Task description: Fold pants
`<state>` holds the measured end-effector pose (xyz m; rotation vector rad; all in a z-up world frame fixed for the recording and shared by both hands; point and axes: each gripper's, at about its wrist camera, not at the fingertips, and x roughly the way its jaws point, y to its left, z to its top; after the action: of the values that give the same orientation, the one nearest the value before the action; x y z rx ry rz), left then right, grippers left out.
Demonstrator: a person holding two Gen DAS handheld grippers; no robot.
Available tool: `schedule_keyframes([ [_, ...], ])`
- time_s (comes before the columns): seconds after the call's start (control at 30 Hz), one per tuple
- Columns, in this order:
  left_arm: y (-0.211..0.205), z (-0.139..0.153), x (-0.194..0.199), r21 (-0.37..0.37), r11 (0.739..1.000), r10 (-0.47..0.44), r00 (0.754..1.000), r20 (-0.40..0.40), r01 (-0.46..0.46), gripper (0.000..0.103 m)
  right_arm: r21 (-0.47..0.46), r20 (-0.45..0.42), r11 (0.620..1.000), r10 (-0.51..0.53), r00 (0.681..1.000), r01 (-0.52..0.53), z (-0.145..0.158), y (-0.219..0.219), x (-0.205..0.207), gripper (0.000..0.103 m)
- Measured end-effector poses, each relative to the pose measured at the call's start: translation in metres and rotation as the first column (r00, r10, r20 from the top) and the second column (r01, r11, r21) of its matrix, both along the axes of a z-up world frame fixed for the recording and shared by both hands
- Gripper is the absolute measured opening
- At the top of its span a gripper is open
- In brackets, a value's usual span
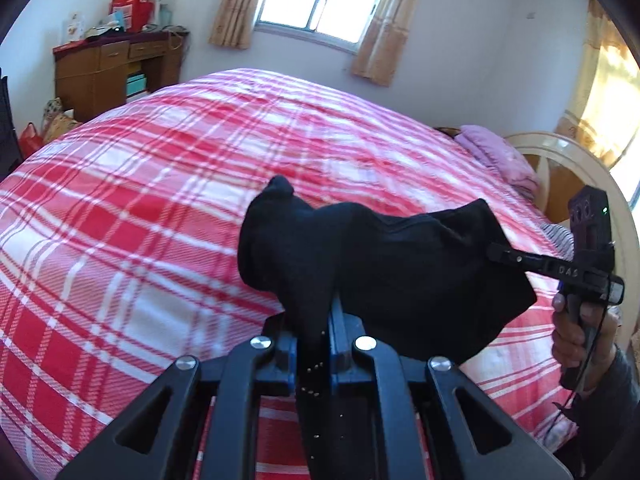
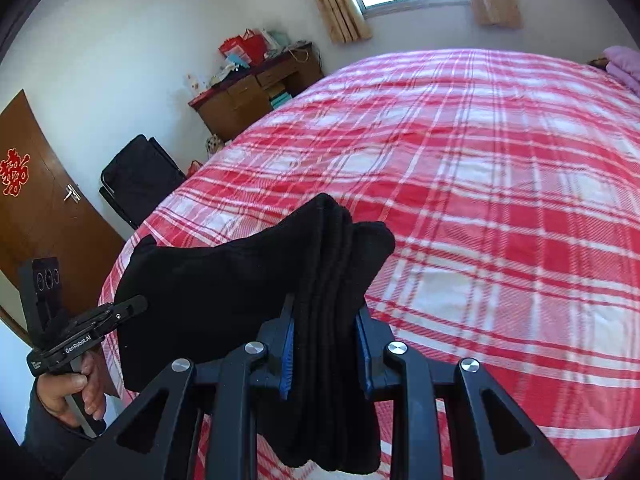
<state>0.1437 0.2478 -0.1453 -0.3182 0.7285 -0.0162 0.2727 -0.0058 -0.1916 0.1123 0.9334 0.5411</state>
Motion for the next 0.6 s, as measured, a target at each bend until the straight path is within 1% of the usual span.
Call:
schedule_keyframes([
  [0.07, 0.005, -0.012, 0.0, 0.006, 1.0, -0.001, 1.0, -0.024, 0.001, 0.013, -0.004, -0.024, 1.0, -0.008, 1.0, 0.008, -0.009, 0.003, 0.006, 0.026],
  [0.1, 0.006, -0.017, 0.001, 0.014, 1.0, 0.001, 0.999, -0.032, -0.001, 0.015, 0.0, -0.04, 1.0, -0.011, 0.999, 0.011, -0.014, 0.003, 0.009, 0.027],
  [0.17, 0.008, -0.027, 0.001, 0.043, 0.999, 0.02, 0.999, -0.048, -0.018, 0.035, 0.017, -0.083, 0.999, -0.035, 0.996, 0.036, -0.025, -0.004, 0.017, 0.027],
  [0.2, 0.009, -0.03, 0.001, 0.058, 0.998, 0.034, 0.998, -0.05, -0.031, 0.041, 0.027, -0.101, 0.999, -0.044, 0.994, 0.047, -0.03, -0.008, 0.02, 0.028],
  [0.23, 0.009, -0.034, 0.0, 0.082, 0.996, 0.051, 0.997, -0.051, -0.046, 0.058, 0.032, -0.114, 0.998, -0.054, 0.992, 0.058, -0.034, -0.012, 0.021, 0.031],
  [0.27, 0.01, -0.038, -0.001, 0.108, 0.992, 0.071, 0.996, -0.056, -0.065, 0.071, 0.026, -0.121, 0.997, -0.071, 0.99, 0.075, -0.039, -0.016, 0.023, 0.033],
  [0.3, 0.012, -0.04, -0.002, 0.113, 0.991, 0.076, 0.996, -0.051, -0.07, 0.073, 0.019, -0.123, 0.997, -0.078, 0.989, 0.08, -0.041, -0.018, 0.022, 0.035],
  [0.37, 0.016, -0.043, -0.005, 0.099, 0.993, 0.066, 0.997, -0.038, -0.062, 0.073, 0.013, -0.116, 0.996, -0.089, 0.989, 0.091, -0.045, -0.022, 0.021, 0.041],
  [0.4, 0.017, -0.044, -0.006, 0.099, 0.993, 0.065, 0.997, -0.036, -0.061, 0.073, 0.01, -0.11, 0.995, -0.098, 0.989, 0.1, -0.046, -0.024, 0.02, 0.049],
  [0.43, 0.017, -0.044, -0.006, 0.101, 0.993, 0.064, 0.997, -0.036, -0.06, 0.073, 0.005, -0.102, 0.994, -0.112, 0.988, 0.113, -0.046, -0.026, 0.019, 0.053],
  [0.53, 0.015, -0.041, -0.008, 0.121, 0.99, 0.078, 0.996, -0.036, -0.073, 0.075, 0.024, -0.081, 0.985, -0.17, 0.982, 0.173, -0.037, -0.038, 0.012, 0.054],
  [0.6, 0.014, -0.037, -0.01, 0.139, 0.986, 0.098, 0.995, -0.027, -0.094, 0.077, 0.051, -0.022, 0.976, -0.21, 0.978, 0.21, -0.021, -0.045, -0.003, 0.054],
])
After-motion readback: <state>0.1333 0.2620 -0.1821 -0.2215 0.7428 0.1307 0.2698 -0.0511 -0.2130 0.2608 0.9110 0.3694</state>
